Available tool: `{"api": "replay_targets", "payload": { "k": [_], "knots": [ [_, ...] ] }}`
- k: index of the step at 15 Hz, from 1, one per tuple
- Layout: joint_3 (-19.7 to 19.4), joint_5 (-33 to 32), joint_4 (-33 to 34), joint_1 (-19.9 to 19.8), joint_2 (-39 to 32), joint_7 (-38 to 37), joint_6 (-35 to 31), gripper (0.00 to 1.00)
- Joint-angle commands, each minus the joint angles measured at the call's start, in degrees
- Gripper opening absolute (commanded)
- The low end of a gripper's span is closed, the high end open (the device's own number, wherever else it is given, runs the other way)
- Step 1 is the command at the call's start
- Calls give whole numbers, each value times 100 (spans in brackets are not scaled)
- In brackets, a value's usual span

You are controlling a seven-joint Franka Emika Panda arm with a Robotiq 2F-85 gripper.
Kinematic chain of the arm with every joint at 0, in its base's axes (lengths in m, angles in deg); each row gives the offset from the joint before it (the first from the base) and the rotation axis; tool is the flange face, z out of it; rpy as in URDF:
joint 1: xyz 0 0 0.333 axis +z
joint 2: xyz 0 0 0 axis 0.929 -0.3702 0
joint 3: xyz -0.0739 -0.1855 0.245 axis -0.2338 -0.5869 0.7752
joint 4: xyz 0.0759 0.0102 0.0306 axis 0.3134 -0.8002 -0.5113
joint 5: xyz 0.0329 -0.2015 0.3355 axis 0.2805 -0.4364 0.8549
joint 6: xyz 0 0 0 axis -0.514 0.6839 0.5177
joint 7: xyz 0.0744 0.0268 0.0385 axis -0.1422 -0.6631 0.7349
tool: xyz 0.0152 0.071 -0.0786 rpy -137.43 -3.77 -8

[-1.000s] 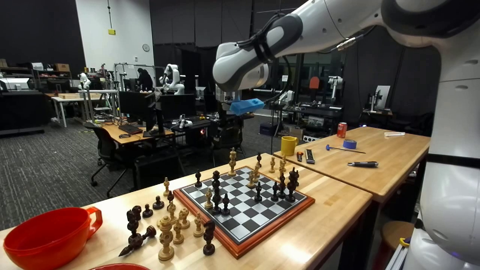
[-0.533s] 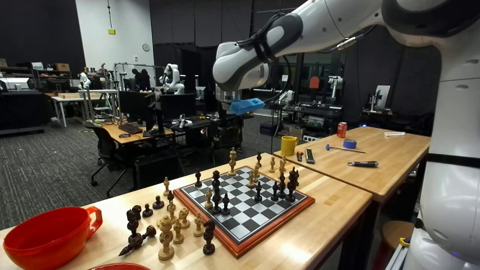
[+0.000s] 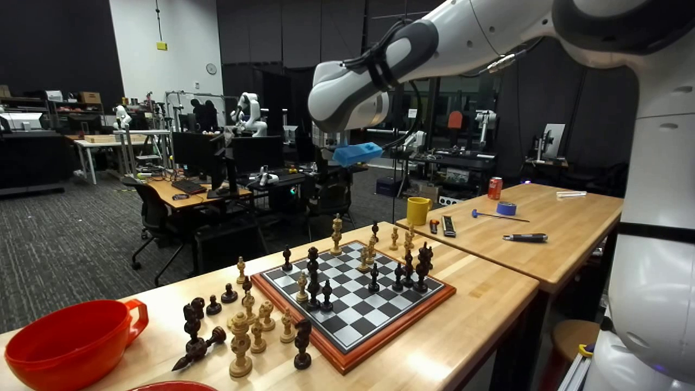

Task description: Move one black chess piece away from you

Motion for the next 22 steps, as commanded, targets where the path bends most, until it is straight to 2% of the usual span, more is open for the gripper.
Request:
{"api": "replay_targets", "payload": {
  "k": [1,6,13,16,19,20,21,22],
  "knots": [
    [-85,11,13,84,-1,6,17,100],
    [-34,161,-131,128,528,67,267,100],
    [-28,3,-976,143,1410,-342,1040,100],
    [31,9,-1668,174,1623,-614,773,100],
    [59,21,-2253,187,1622,-904,141,100],
    [59,13,-2338,181,1548,-944,-123,100],
    [34,40,-1999,172,1386,-753,237,100],
    [39,40,-2143,171,1382,-805,48,100]
  ]
}}
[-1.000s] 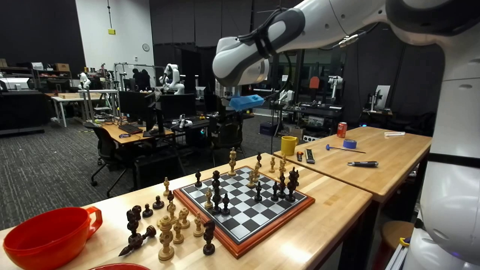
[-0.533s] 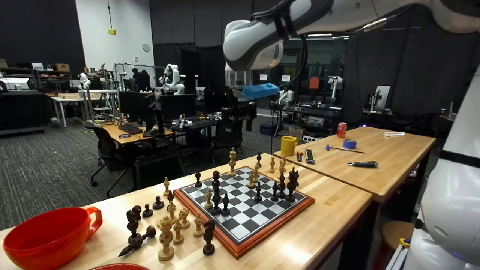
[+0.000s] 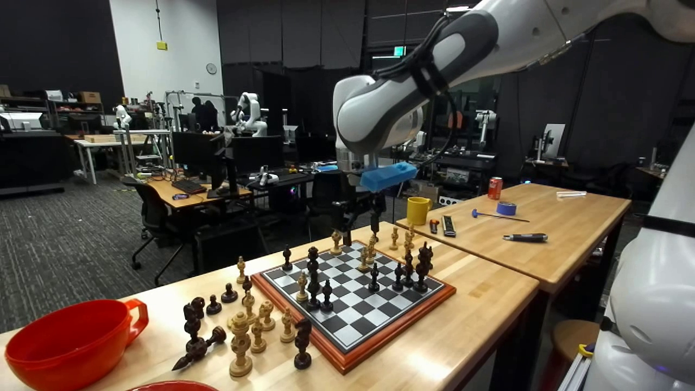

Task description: Move one black chess piece away from you

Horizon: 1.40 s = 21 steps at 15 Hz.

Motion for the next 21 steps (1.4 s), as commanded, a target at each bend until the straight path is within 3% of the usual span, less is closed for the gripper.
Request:
{"api": "replay_targets", "payload": {
  "k": [1,21],
  "knots": [
    [-30,-3,-60,32,-5,-18,-71,100],
    [-279,264,35,-14,-807,262,152,100]
  ]
}}
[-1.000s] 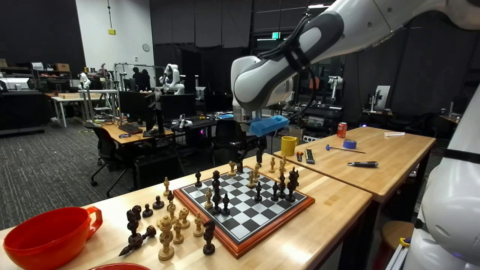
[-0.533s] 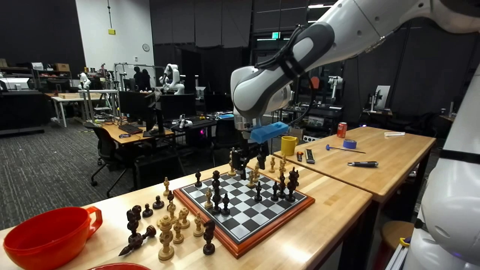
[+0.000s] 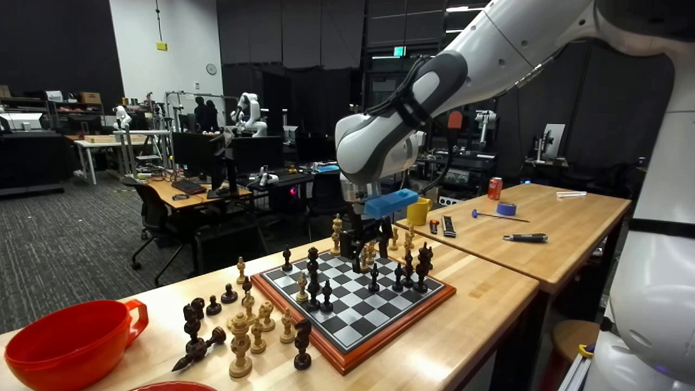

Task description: Move one black chess piece away from you

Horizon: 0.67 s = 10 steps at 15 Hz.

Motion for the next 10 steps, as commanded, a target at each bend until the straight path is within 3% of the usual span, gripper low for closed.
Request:
{"api": "replay_targets", "payload": {
  "k": [1,4,6,10],
  "knots": [
    [-33,165,78,8,-91,154,186,100],
    [-48,184,83,-1,-156,174,113,100],
    [-60,134,85,-5,-199,146,-10,74],
    [-96,104,133,-26,-268,122,-78,45]
  ]
}}
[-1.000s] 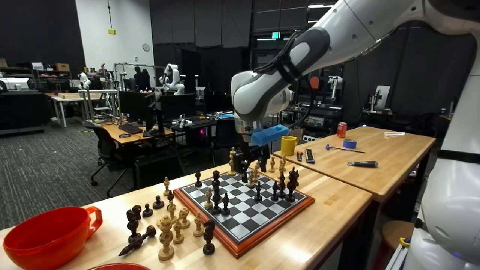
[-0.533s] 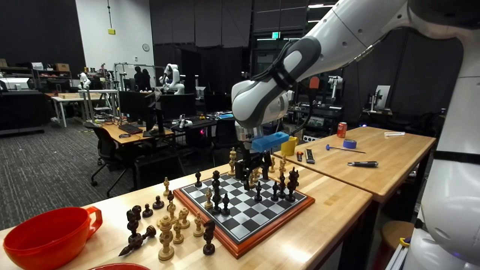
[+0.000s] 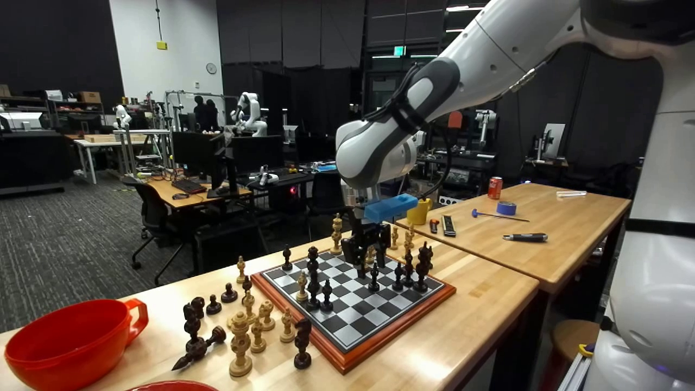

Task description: Move one black chess piece away from you

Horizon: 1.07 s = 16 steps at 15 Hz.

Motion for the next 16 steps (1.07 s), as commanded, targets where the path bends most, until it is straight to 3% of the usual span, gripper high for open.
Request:
{"api": "replay_targets", "payload": {
  "k": [1,4,6,7,16],
  "knots": [
    [-52,-6,105,-20,-76,21,-28,38],
    [-97,-81,144,-29,-105,-51,-46,13],
    [-128,-158,182,-43,-110,-138,-58,2],
    [-141,-188,198,-51,-110,-158,-79,6],
    [-136,-246,516,-19,-251,-182,-67,6]
  ]
}}
